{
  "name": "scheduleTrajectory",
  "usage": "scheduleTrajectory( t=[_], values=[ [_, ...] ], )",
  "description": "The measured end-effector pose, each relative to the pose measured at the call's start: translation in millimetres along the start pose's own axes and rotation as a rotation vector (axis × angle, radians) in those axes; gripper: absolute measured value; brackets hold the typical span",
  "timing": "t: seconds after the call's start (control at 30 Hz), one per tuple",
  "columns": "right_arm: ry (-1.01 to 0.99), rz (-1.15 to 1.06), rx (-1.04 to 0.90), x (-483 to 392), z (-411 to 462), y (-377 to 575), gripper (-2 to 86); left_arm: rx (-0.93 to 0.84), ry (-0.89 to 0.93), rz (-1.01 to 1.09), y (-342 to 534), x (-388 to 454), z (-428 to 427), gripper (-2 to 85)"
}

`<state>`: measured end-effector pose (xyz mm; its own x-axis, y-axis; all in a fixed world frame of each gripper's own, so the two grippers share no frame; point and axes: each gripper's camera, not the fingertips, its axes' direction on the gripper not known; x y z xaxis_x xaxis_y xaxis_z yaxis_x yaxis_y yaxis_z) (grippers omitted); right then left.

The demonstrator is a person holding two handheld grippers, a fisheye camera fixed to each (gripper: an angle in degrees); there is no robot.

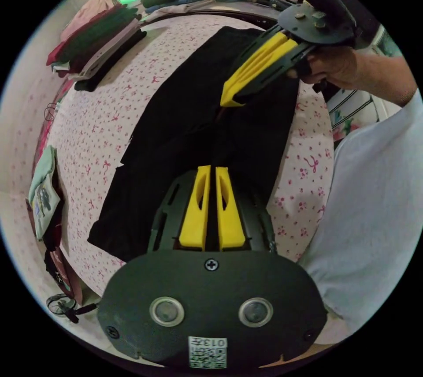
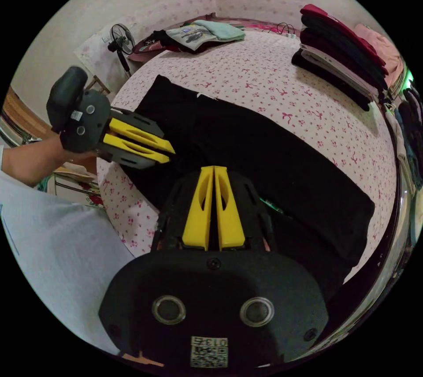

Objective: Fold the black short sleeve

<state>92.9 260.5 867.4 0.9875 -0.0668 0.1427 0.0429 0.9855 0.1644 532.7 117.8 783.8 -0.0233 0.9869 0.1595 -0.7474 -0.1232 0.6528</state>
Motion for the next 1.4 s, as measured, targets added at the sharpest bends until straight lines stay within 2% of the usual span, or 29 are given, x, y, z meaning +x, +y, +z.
scheduleTrajectory(
  t=[0.1, 0.17, 0.33, 0.43, 0.53, 0.67, 0.77, 0.8, 0.87, 0.97, 1.07, 1.13, 1.27, 1.33, 1.4],
  values=[
    [0.049, 0.000, -0.020, 4, 7, 1, -0.1, 0.056, 0.062, 0.050, 10, -1, -19, 1.2],
    [0.069, 0.008, -0.075, 9, 19, 2, -0.2, 0.003, 0.097, 0.071, 11, -1, -10, 1.4],
    [0.056, 0.019, -0.053, 15, 15, 1, -0.1, -0.067, 0.091, 0.034, -1, -1, 14, 3.7],
    [0.044, -0.009, 0.027, 5, 2, -2, 0.0, 0.010, 0.181, -0.003, 0, -6, -5, 5.6],
    [-0.016, -0.096, 0.084, -17, -2, -9, 0.1, 0.177, 0.287, -0.041, 10, -18, -34, 4.1],
    [0.020, -0.186, 0.101, -46, 9, -21, 0.1, 0.172, 0.109, -0.304, 29, -63, -18, 1.0],
    [0.041, -0.261, 0.033, -62, 35, -29, 0.2, 0.122, 0.097, -0.404, 30, -85, 8, 0.2],
    [0.074, -0.299, -0.047, -67, 53, -29, 0.2, 0.071, 0.069, -0.404, 26, -87, 20, 0.0],
    [0.103, -0.334, -0.005, -70, 58, -25, 0.2, 0.004, 0.047, -0.389, 22, -84, 37, -0.1],
    [0.087, -0.311, -0.059, -67, 57, -29, 0.2, 0.028, 0.004, -0.396, 22, -81, 32, -0.2],
    [0.075, -0.288, 0.079, -67, 36, -31, 0.2, 0.077, -0.142, -0.435, 28, -78, 21, -0.3],
    [0.061, -0.342, 0.126, -80, 34, -37, 0.1, 0.018, -0.169, -0.448, 29, -82, 34, -0.3],
    [-0.029, -0.342, -0.077, -82, 69, -50, 0.0, 0.014, -0.138, -0.454, 32, -92, 39, -0.3],
    [-0.077, -0.257, 0.030, -67, 53, -57, 0.0, 0.064, -0.178, -0.473, 38, -97, 26, -0.3],
    [0.001, -0.211, 0.103, -57, 42, -63, 0.1, 0.077, -0.275, -0.534, 49, -114, 18, -0.3]
  ],
)
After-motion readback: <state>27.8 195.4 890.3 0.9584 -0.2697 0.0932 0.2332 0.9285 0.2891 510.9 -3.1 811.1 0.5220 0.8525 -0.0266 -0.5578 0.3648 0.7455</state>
